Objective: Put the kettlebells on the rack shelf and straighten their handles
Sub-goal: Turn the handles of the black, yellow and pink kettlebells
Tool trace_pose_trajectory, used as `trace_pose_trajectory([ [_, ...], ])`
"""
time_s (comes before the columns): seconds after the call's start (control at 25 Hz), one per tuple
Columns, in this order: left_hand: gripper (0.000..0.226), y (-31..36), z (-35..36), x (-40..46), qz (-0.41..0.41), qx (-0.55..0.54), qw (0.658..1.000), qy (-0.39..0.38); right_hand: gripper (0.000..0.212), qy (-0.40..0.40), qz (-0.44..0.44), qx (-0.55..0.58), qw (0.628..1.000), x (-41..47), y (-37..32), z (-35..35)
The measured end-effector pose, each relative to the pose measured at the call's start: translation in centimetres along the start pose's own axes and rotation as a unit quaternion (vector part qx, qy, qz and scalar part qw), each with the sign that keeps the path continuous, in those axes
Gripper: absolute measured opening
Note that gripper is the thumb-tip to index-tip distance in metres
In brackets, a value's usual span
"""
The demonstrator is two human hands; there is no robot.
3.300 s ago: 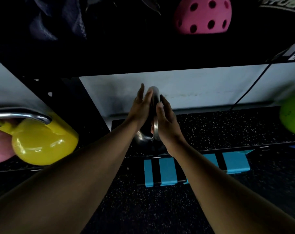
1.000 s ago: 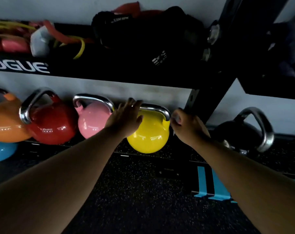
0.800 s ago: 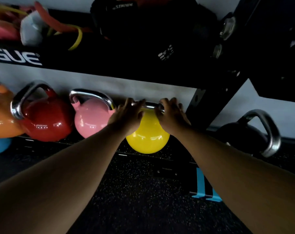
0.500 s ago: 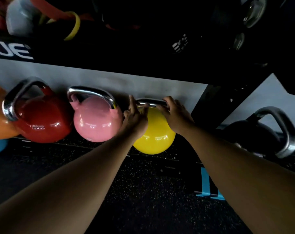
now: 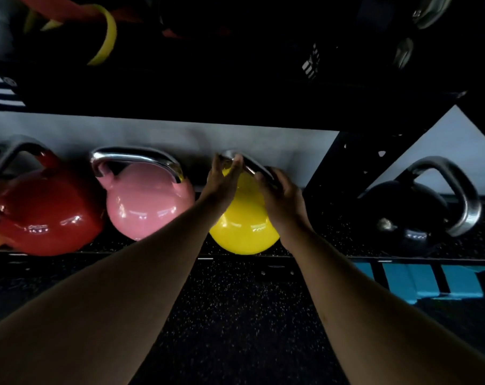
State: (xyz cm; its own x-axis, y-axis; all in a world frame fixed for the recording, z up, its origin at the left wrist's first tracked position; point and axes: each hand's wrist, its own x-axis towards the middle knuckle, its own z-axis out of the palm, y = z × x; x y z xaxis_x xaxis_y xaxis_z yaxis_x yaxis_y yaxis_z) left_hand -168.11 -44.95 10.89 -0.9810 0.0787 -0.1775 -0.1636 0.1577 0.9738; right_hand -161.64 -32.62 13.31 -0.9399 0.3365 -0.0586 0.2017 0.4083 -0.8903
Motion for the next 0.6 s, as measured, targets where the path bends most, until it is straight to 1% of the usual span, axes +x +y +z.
trace_pose_trajectory([
  [0.04,0.064,0.1,-0.4,0.4,-0.005,-0.014,1.000,-0.025,0.029,0.003,0.000,-0.001,1.000,-0.5,-0.1,0.7],
  [0.08,0.070,-0.1,-0.6,0.7,-0.015,-0.022,0.999,-0.047,0.027,-0.007,0.008,0.025,1.000,-0.8,-0.2,1.0],
  [0.16,0.075,-0.7,-0.8,0.9,-0.017,-0.016,0.998,-0.054,0.023,-0.023,0.022,0.097,0.995,-0.5,-0.2,0.3],
  [0.24,0.076,-0.8,-0.7,1.0,-0.014,-0.019,0.998,-0.057,0.023,-0.028,0.031,0.133,0.990,0.1,-0.6,-0.2],
  [0.36,0.072,-0.5,-0.5,2.2,-0.019,-0.022,0.997,-0.073,0.031,-0.027,0.058,0.162,0.985,-0.2,-0.8,1.1],
  [0.48,0.064,-0.2,-0.1,2.7,0.003,0.021,0.994,-0.109,0.038,-0.028,0.085,0.212,0.973,-1.3,-0.8,1.9],
  [0.52,0.061,-0.1,0.2,3.0,0.006,0.037,0.991,-0.127,0.040,-0.029,0.080,0.209,0.974,-1.2,-0.2,2.1],
  [0.6,0.057,0.3,0.6,3.4,0.005,0.040,0.991,-0.130,0.042,-0.028,0.057,0.204,0.977,-1.5,0.0,2.6],
])
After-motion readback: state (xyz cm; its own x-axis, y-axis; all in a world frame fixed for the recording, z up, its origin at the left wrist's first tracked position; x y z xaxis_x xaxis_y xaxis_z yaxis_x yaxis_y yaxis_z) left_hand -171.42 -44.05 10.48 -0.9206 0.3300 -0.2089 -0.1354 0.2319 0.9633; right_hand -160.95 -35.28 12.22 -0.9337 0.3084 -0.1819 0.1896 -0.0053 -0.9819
